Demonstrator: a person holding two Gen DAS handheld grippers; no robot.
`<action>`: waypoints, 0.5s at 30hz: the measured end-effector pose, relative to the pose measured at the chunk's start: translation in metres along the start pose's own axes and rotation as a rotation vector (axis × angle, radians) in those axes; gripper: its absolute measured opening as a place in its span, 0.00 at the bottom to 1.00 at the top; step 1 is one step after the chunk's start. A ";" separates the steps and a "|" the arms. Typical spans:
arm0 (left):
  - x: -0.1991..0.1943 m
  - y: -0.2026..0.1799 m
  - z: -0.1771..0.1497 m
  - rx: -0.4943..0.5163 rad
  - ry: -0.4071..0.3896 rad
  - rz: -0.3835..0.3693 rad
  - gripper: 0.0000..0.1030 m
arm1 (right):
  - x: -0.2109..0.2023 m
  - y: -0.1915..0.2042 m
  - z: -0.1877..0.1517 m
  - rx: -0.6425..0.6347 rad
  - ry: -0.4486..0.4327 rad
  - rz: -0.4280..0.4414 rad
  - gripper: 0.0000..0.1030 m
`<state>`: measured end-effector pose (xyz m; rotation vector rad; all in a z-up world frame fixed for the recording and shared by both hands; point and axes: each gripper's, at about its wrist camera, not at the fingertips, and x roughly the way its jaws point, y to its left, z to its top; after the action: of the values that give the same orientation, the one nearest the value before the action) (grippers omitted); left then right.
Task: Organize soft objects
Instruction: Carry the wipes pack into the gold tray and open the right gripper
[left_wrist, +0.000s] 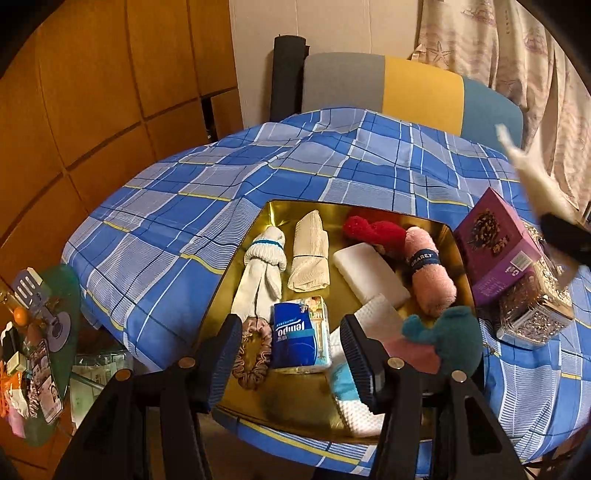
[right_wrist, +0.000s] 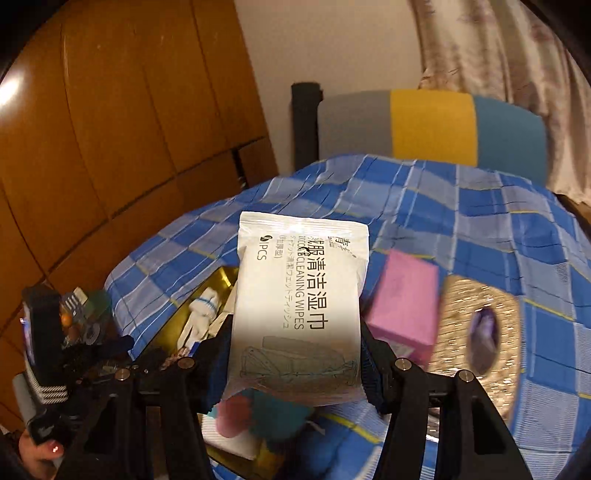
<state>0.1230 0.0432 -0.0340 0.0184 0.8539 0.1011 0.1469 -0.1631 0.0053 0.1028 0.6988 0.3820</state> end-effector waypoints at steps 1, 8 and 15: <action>-0.002 0.000 -0.001 0.003 -0.007 0.009 0.54 | 0.005 0.004 -0.001 -0.005 0.009 0.002 0.58; -0.015 0.001 -0.010 0.033 -0.048 0.070 0.54 | 0.045 0.020 -0.001 -0.012 0.097 -0.003 0.58; -0.017 0.021 -0.028 -0.025 -0.037 0.077 0.54 | 0.088 0.026 -0.008 0.023 0.202 -0.006 0.58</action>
<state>0.0889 0.0621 -0.0387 0.0296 0.8150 0.1834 0.1957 -0.1058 -0.0484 0.0850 0.9026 0.3821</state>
